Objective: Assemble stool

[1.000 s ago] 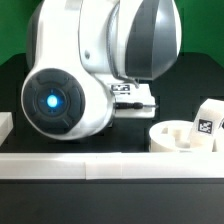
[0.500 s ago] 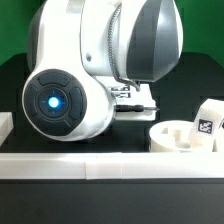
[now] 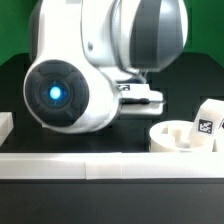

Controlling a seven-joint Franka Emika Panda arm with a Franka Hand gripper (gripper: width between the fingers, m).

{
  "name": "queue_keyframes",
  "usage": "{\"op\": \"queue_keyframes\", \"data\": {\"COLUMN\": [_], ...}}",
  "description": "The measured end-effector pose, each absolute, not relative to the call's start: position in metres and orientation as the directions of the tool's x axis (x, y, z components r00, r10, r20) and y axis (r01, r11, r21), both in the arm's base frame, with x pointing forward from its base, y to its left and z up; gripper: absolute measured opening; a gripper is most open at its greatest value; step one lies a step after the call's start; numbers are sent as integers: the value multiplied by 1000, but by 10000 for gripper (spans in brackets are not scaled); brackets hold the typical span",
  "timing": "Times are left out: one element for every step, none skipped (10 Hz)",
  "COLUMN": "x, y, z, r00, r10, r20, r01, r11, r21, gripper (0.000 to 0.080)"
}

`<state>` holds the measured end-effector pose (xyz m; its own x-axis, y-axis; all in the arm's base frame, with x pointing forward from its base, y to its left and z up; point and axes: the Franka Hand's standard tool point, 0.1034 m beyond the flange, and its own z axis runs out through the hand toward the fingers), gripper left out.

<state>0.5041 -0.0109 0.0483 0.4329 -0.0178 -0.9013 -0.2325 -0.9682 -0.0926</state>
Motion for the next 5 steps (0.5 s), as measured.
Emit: {"op": "queue_keyframes", "data": {"x": [513, 517, 518, 523, 523], "y": [-5, -5, -5, -6, -6], "z": [65, 72, 68, 65, 65], "r00": [458, 471, 478, 504, 504], "r10": [-9, -8, -12, -19, -20], "r20": [-889, -882, -878, -864, -863], "r01": [-249, -247, -247, -246, -246], "r11": [-961, -961, -961, -962, -962], "r21": [-119, -123, -121, -122, -122], "gripper": [324, 324, 324, 324, 324]}}
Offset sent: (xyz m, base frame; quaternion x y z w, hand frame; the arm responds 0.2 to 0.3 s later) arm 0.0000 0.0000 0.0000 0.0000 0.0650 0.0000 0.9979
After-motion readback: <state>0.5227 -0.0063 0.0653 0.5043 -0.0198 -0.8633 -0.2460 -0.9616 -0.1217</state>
